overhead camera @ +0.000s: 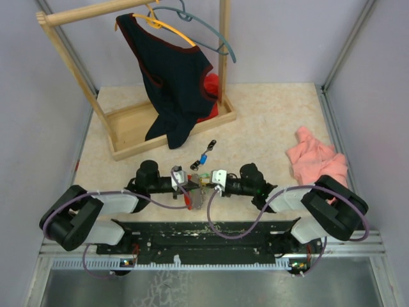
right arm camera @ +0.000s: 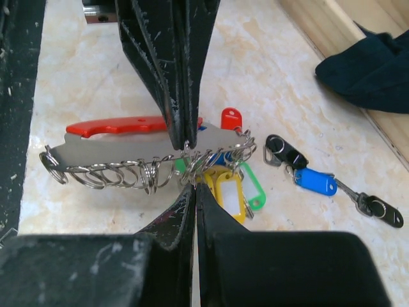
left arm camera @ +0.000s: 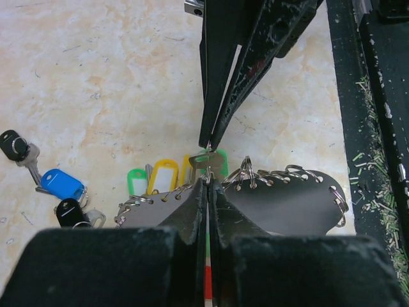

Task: Put the keys on the keyring

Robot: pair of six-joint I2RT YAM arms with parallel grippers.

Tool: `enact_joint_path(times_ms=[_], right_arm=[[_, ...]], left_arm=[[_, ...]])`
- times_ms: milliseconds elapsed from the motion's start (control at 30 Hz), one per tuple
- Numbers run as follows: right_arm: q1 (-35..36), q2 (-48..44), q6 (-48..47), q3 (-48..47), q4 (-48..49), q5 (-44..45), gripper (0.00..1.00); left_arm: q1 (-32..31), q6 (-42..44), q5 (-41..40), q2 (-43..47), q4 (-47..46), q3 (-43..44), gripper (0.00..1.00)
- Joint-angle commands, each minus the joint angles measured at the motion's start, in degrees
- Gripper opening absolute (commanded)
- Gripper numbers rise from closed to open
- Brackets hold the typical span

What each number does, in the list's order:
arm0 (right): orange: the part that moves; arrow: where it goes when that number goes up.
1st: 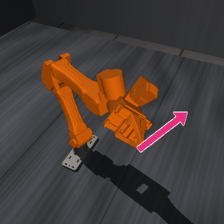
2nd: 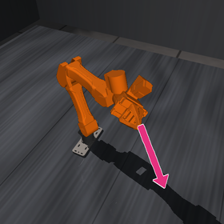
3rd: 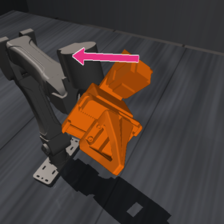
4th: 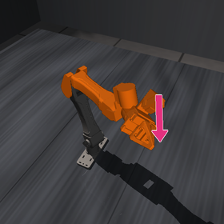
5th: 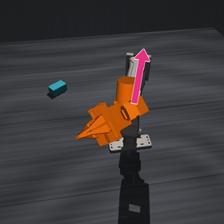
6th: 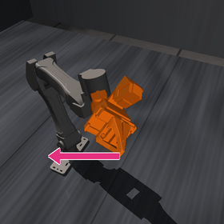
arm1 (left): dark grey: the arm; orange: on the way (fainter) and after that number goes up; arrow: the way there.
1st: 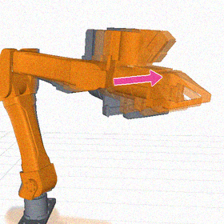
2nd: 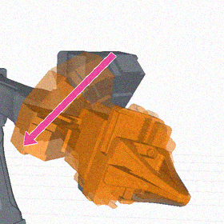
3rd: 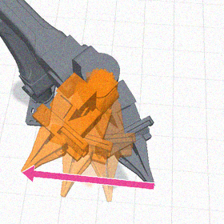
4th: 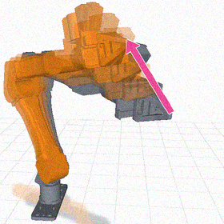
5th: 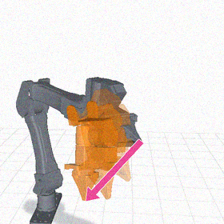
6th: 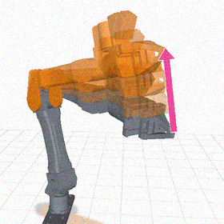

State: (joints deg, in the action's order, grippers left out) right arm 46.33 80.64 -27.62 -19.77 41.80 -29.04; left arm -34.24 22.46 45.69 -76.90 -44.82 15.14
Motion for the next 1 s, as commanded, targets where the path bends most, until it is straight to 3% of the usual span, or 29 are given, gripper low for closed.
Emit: enact_joint_path(times_ms=[0,967], right_arm=[[-1.3,0.0,6.3,1.8,14.0,-3.6,0.00],[-1.3,3.2,8.3,1.3,14.6,-3.7,0.00]], left_arm=[[0.3,0.5,2.1,1.1,-4.1,-1.0,0.01],[0.3,-2.5,0.0,0.8,-11.2,-3.4,0.01]])
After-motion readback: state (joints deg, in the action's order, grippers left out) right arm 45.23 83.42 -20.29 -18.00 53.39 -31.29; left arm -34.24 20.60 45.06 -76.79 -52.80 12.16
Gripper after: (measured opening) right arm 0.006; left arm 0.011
